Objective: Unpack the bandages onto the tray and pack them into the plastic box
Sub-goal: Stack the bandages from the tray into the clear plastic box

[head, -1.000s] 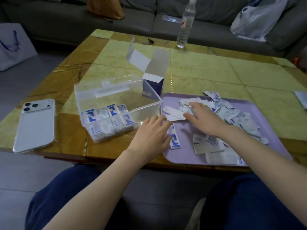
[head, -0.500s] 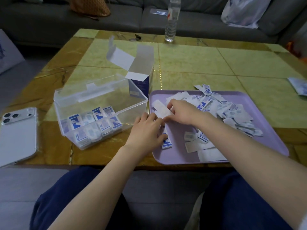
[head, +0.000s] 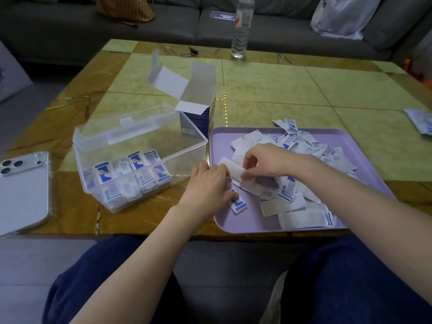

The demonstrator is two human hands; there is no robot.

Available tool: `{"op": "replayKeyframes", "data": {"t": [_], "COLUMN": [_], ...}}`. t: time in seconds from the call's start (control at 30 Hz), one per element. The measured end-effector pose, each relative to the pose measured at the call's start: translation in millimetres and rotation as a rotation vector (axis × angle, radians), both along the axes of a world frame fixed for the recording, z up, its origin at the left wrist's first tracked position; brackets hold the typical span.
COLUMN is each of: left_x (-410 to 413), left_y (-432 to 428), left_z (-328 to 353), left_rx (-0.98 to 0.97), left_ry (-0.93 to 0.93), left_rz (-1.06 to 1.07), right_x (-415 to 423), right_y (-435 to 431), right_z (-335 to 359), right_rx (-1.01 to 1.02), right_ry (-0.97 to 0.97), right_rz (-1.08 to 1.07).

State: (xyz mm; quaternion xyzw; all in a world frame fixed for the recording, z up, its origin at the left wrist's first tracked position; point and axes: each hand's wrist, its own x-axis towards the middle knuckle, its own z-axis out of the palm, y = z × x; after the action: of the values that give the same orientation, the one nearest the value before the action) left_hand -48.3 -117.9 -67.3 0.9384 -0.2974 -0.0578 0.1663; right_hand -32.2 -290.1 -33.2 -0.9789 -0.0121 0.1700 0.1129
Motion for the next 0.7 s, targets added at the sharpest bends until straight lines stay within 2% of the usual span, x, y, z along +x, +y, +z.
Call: {"op": "replayKeyframes", "data": {"t": [0.1,0.13,0.27,0.33,0.43,0.53,0.6,0.7], "left_x": [-2.8,-3.1,-0.8,-0.2,3.0,7.2,8.9,9.8], "left_y": [1.2,2.1,3.9,1.6,-4.7,-8.7,-9.5,-9.4], "left_z": [4.2,5.5,7.8,8.5,6.0,1.4,-0.8,-4.8], "left_rx": [-0.06,-0.075,-0.133,-0.194,-0.319,-0.353,-0.351,-0.245], "left_ry": [0.012,0.018,-0.013,-0.013,0.119,0.161,0.151,0.033], "left_rz": [0.008,0.017,0.025,0.003,0.025,0.06,0.072,0.032], "right_x": [6.9,10.7,23.8,29.4,31.6,23.9,17.6,9.8], "right_y": [-5.6,-7.2,-11.0,-14.8,-19.0,-16.7,-15.2,-13.1], "right_z": [5.8,6.0,0.4,-3.6,-5.1,-5.5,-5.1,-6.5], "right_rx": [0.066,0.066,0.0,0.009,-0.037,-0.014,0.018,0.04], "right_ry": [-0.191,-0.201,-0.018,0.034,-0.002,-0.042,-0.04,-0.044], "right_rz": [-0.066,-0.063,0.039,0.001,-0.014,0.01,-0.002,-0.021]}}
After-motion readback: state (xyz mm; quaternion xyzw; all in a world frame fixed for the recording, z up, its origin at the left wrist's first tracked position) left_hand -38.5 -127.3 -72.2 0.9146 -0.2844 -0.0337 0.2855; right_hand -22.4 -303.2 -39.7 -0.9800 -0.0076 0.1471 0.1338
